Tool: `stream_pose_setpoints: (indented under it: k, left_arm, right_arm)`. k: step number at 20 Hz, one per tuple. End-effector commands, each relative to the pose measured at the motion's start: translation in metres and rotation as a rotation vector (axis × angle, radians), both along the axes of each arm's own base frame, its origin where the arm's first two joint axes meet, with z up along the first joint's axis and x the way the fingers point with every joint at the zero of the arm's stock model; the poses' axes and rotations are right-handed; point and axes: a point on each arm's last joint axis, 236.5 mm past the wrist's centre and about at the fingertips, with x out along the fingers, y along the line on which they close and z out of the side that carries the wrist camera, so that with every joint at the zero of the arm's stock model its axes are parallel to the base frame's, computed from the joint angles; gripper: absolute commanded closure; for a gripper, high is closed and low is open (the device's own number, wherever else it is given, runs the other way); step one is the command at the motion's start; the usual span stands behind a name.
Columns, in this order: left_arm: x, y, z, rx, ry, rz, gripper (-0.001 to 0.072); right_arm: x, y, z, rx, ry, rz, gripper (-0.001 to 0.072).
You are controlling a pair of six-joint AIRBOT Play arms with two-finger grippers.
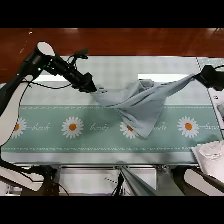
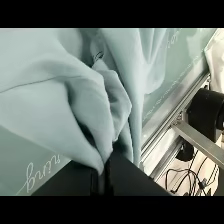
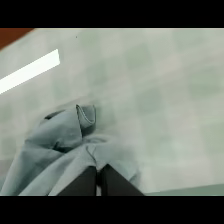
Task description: Fold the shirts.
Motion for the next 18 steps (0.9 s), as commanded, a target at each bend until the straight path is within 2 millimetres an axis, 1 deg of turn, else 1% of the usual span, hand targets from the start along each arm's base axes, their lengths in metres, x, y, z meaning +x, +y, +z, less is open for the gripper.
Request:
stream_pose_setpoints:
  k: [1,2,3,4,6,7,8,9,11,12,13,14,18]
  left_arm:
    - [-0.002,-0.008,-0.02,0.027,0.019,-0.017,0.0675]
    - [-0.001,-0.008,-0.021,0.028,0.023,-0.016,0.0675]
    - [-0.001,-0.007,-0.021,0.028,0.023,-0.015,0.0675]
    - [-0.001,-0.007,-0.021,0.028,0.022,-0.014,0.0675]
    - [0.0,-0.007,-0.021,0.026,0.013,-0.021,0.0675]
    - [0.0,-0.007,-0.021,0.024,0.007,-0.025,0.0675]
    - [0.0,-0.007,-0.021,0.024,0.006,-0.024,0.0675]
    - [0.0,-0.007,-0.021,0.023,0.004,-0.026,0.0675]
    - [0.0,-0.007,-0.021,0.023,0.004,-0.027,0.0675]
    - [0.0,-0.007,-0.021,0.023,0.004,-0.027,0.0675]
    - [0.0,-0.007,-0.021,0.023,0.003,-0.027,0.0675]
    - [0.0,-0.007,-0.021,0.023,0.004,-0.027,0.0675]
    - [0.0,-0.007,-0.021,0.021,-0.003,-0.033,0.0674]
  right_arm:
    - [-0.013,0.011,-0.019,0.037,0.094,0.061,0.0455]
    - [-0.018,0.011,-0.02,0.021,0.11,0.079,0.0189]
    - [-0.027,0.011,-0.02,-0.002,0.133,0.103,0.0159]
    - [-0.04,0.011,-0.024,-0.029,0.178,0.131,0.0159]
    - [-0.081,0.005,-0.042,-0.099,0.334,0.194,0.0164]
    - [-0.102,0.007,-0.055,-0.105,0.397,0.208,0.0167]
    - [-0.119,0.015,-0.068,-0.076,0.432,0.206,0.0168]
    - [-0.131,0.034,-0.08,-0.008,0.431,0.201,0.0175]
    - [-0.155,0.089,-0.099,0.215,0.394,0.189,0.0174]
    - [-0.163,0.106,-0.108,0.29,0.372,0.172,0.0175]
    - [-0.172,0.117,-0.116,0.337,0.36,0.149,0.0175]
    - [-0.18,0.124,-0.125,0.366,0.358,0.12,0.0175]
    - [-0.206,0.138,-0.148,0.416,0.407,0.085,0.0175]
